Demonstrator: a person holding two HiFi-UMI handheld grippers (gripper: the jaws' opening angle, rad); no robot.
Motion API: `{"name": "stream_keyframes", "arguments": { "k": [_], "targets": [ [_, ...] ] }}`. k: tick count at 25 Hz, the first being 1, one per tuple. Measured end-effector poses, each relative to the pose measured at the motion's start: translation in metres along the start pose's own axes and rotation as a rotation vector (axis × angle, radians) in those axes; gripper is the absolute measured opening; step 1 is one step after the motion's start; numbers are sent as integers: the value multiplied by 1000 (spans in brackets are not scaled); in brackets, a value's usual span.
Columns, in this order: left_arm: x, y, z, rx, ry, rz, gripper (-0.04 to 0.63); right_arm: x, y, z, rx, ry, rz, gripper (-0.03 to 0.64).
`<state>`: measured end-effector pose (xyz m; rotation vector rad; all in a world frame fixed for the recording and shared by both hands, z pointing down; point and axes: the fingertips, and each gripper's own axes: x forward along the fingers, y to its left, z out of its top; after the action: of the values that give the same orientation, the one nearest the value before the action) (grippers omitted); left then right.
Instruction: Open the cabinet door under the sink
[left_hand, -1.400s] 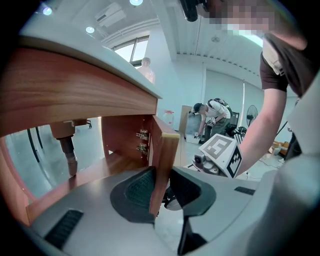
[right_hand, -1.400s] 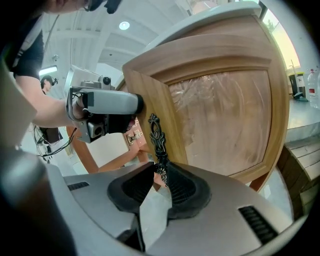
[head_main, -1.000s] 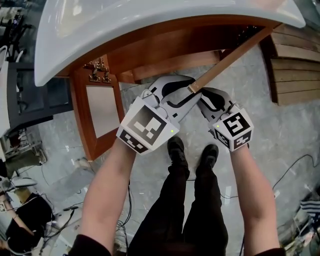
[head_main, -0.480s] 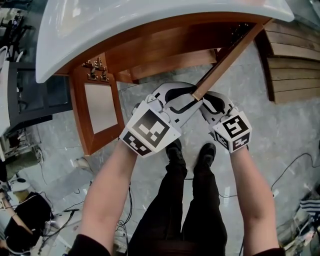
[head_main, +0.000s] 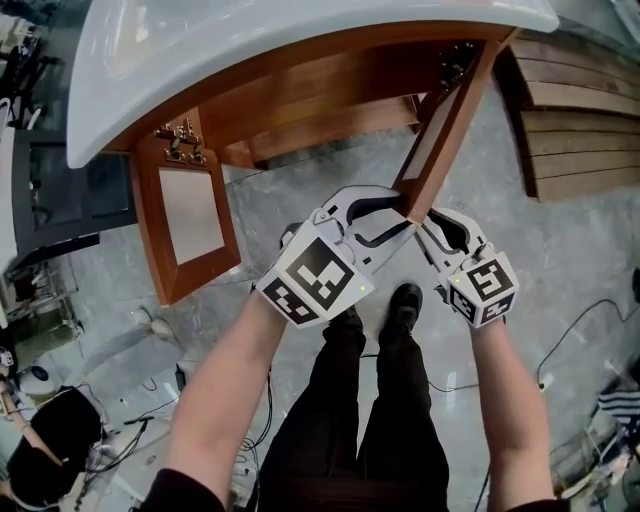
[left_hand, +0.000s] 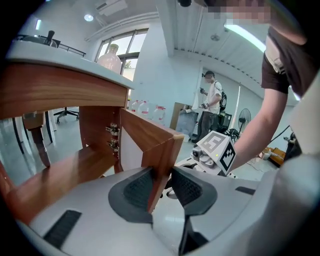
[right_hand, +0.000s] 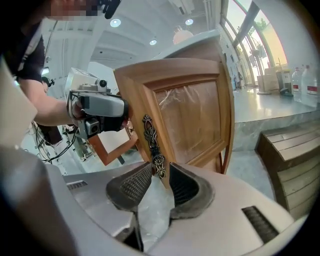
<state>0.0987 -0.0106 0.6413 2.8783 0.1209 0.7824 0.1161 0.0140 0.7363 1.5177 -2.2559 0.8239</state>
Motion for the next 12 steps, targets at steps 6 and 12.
{"name": "stream_keyframes", "arguments": {
  "k": [6, 12],
  "targets": [
    [17, -16, 2, 49, 40, 28, 124, -52, -18, -20, 76, -19, -68, 121],
    [29, -29, 5, 24, 96, 32, 129, -103, -25, -34, 156, -36, -121, 101]
  ]
}}
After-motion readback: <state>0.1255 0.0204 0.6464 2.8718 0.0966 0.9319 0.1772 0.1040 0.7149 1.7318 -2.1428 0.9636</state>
